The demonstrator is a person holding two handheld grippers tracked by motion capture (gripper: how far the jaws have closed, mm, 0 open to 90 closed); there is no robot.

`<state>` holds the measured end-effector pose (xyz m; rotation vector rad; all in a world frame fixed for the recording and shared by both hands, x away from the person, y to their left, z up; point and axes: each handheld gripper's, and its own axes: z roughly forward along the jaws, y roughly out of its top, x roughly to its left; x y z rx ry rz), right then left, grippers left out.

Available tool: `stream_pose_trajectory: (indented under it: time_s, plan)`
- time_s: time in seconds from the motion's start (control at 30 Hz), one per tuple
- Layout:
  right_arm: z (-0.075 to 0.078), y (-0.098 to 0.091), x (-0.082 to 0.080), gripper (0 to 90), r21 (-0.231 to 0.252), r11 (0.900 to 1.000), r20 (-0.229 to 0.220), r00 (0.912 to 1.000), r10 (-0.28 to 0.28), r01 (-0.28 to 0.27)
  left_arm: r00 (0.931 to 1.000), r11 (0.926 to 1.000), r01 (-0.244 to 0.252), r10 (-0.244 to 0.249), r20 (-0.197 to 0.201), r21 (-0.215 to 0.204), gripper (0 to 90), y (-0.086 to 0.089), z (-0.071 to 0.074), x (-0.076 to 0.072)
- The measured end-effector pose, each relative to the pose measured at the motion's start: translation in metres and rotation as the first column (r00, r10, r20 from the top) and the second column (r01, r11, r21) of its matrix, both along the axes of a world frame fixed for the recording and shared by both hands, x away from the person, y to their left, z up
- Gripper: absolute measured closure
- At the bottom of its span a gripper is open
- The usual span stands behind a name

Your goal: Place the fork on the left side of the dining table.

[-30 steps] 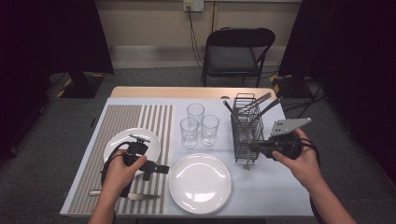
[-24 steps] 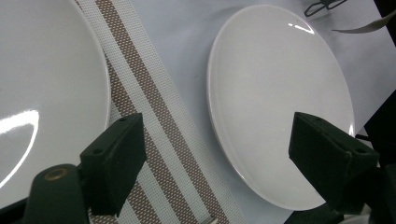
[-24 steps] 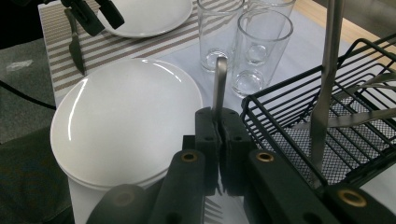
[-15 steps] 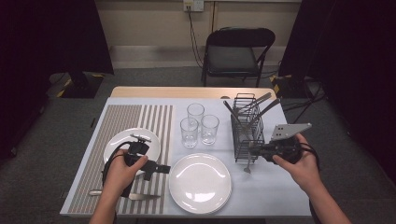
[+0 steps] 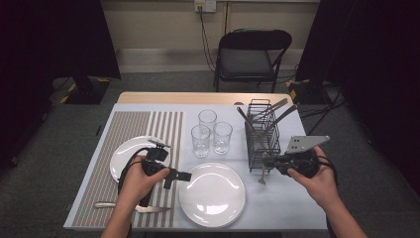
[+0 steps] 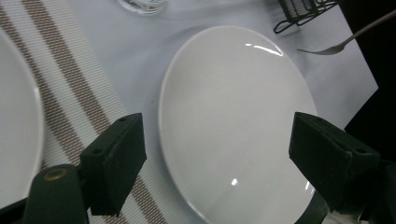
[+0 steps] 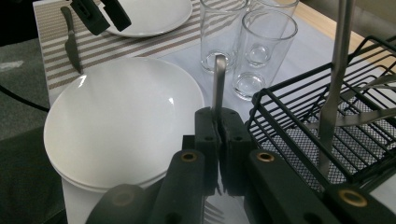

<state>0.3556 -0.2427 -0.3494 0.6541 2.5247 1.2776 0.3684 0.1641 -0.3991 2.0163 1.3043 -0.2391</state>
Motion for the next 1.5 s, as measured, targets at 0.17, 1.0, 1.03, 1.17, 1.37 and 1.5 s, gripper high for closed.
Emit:
stream_pose_trajectory:
  time_s: [0.17,1.0,1.03,1.17,1.37,1.5]
  plan:
    - [0.0,0.005,-0.001,87.6,-0.012,0.9998,0.011,0.9999,0.012,-0.012,0.9999,0.9997,0.011,-0.011,0.003,-0.021,18.6,-0.011,0.008,0.003]
    - [-0.008,0.028,-0.005,86.0,-0.024,0.9991,0.033,0.9988,0.035,-0.034,0.9965,0.9958,0.071,-0.074,-0.04,-0.058,26.7,-0.068,0.054,0.014]
    - [-0.009,0.03,-0.006,85.8,-0.027,0.999,0.038,0.9986,0.037,-0.036,0.996,0.9958,0.074,-0.076,-0.047,-0.054,28.1,-0.07,0.053,0.015]
    - [-0.011,0.034,-0.007,85.2,-0.025,0.999,0.029,0.9989,0.036,-0.035,0.9962,0.9957,0.067,-0.071,-0.052,-0.063,30.5,-0.074,0.053,0.016]
    - [-0.014,0.043,-0.007,84.7,-0.031,0.9985,0.03,0.9985,0.046,-0.045,0.9956,0.9953,0.075,-0.078,-0.051,-0.061,32.4,-0.079,0.054,0.017]
    - [-0.016,0.048,-0.006,84.6,-0.035,0.9983,0.031,0.9983,0.049,-0.048,0.9953,0.9949,0.07,-0.074,-0.062,-0.073,34.8,-0.085,0.052,0.018]
